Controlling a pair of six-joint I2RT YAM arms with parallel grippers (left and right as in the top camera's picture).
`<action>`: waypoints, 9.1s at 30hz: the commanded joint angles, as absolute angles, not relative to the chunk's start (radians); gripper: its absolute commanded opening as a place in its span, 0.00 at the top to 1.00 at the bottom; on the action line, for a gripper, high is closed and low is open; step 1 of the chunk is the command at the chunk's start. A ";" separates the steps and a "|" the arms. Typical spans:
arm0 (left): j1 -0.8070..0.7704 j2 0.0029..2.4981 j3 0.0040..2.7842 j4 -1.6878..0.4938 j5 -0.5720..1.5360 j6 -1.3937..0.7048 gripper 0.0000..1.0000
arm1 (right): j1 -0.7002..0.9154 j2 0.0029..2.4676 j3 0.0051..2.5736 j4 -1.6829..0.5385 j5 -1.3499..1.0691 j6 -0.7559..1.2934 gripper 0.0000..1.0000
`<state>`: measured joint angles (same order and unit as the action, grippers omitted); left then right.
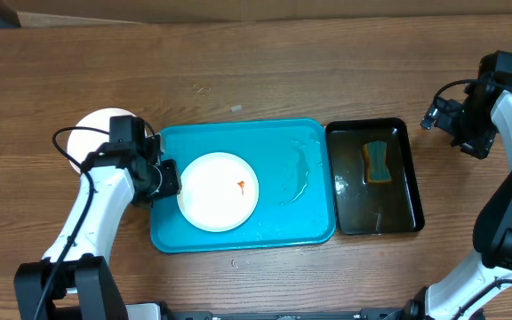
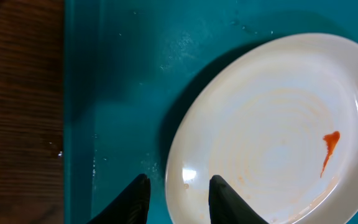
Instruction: Clean dirty plates on tray and stack at the side
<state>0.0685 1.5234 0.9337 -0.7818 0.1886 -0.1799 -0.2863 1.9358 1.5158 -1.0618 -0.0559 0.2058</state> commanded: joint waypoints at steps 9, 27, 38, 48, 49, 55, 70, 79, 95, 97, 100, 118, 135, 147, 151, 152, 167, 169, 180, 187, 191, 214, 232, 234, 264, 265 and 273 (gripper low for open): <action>-0.042 1.532 0.881 -0.697 0.080 -0.173 0.77 | -0.283 1.925 1.526 -1.056 -0.061 0.210 0.00; -0.046 1.560 0.817 -0.642 0.027 -0.202 0.71 | -0.283 1.925 1.526 -1.056 -0.061 0.210 0.00; -0.046 1.645 0.817 -0.635 0.207 -0.202 0.79 | -0.283 1.925 1.526 -1.056 -0.061 0.210 0.00; -0.046 1.645 0.852 -0.630 0.466 -0.202 0.69 | -0.283 1.925 1.526 -1.056 -0.061 0.210 0.00; -0.046 1.645 0.862 -0.632 0.451 -0.202 0.69 | -0.283 1.925 1.526 -1.056 -0.061 0.210 0.00; -0.057 1.645 0.933 -0.694 0.304 -0.202 0.68 | -0.283 1.925 1.526 -1.056 -0.061 0.210 0.00; -0.236 1.648 0.931 -0.649 -0.007 -0.208 0.77 | -0.283 1.925 1.526 -1.056 -0.061 0.210 0.00; -0.236 1.648 0.924 -0.647 -0.026 -0.237 0.84 | -0.283 1.925 1.526 -1.056 -0.061 0.210 0.00; -0.236 1.650 0.918 -0.635 -0.025 -0.241 0.82 | -0.283 1.925 1.526 -1.056 -0.061 0.210 0.00; -0.236 1.650 0.918 -0.635 -0.017 -0.240 0.82 | -0.283 1.925 1.526 -1.056 -0.061 0.210 0.00; -0.236 1.654 0.917 -0.635 -0.003 -0.240 0.82 | -0.283 1.925 1.526 -1.056 -0.061 0.210 0.00; -0.228 1.695 0.917 -0.634 -0.007 -0.342 0.96 | -0.283 1.925 1.526 -1.052 0.051 0.138 0.00; -0.169 1.695 0.917 -0.661 0.052 -0.381 0.94 | -0.282 1.925 1.526 -1.087 -0.633 0.005 0.00; -0.171 1.695 0.917 -0.659 0.052 -0.381 0.90 | -0.152 1.924 1.524 -1.299 -0.482 -0.019 0.00; -0.171 1.695 0.917 -0.661 0.049 -0.381 0.89 | -0.061 1.924 1.496 -1.287 -0.237 0.090 0.00; -0.171 1.695 0.917 -0.661 0.049 -0.381 0.89 | -0.039 1.924 1.486 -1.284 -0.186 0.116 0.00; -0.171 1.695 0.917 -0.661 0.048 -0.381 0.86 | 0.083 1.924 1.310 -1.084 -0.067 0.154 0.44; -0.171 1.695 0.917 -0.661 0.049 -0.381 0.86 | 0.083 1.924 1.296 -1.068 -0.068 0.153 0.42; -0.171 1.695 0.917 -0.661 0.049 -0.378 0.86 | 0.083 1.924 1.269 -1.051 -0.068 0.149 0.96; -0.171 1.695 0.917 -0.661 0.049 -0.378 0.87 | 0.058 1.924 1.415 -1.106 -0.067 0.149 0.23; -0.171 1.695 0.917 -0.661 0.049 -0.378 0.87 | 0.043 1.925 1.423 -1.081 -0.067 0.150 0.20; -0.171 1.695 0.917 -0.657 0.049 -0.378 0.86 | 0.050 1.924 1.360 -0.938 -0.185 0.162 0.40; -0.171 1.695 0.917 -0.643 0.049 -0.364 0.96 | 0.051 1.926 1.240 -0.916 -0.121 0.165 0.96; -0.171 1.695 0.917 -0.641 0.049 -0.358 0.96 | 0.050 1.925 1.264 -0.932 -0.121 0.165 0.96; -0.171 1.695 0.917 -0.602 0.072 -0.292 0.96 | 0.193 1.908 1.368 -1.172 -0.188 0.249 0.96; -0.171 1.695 0.917 -0.602 0.072 -0.292 0.96 | 0.203 1.908 1.354 -1.164 -0.168 0.256 0.96; -0.171 1.695 0.917 -0.602 0.072 -0.292 0.94 | 0.284 1.909 1.295 -1.120 -0.151 0.266 0.96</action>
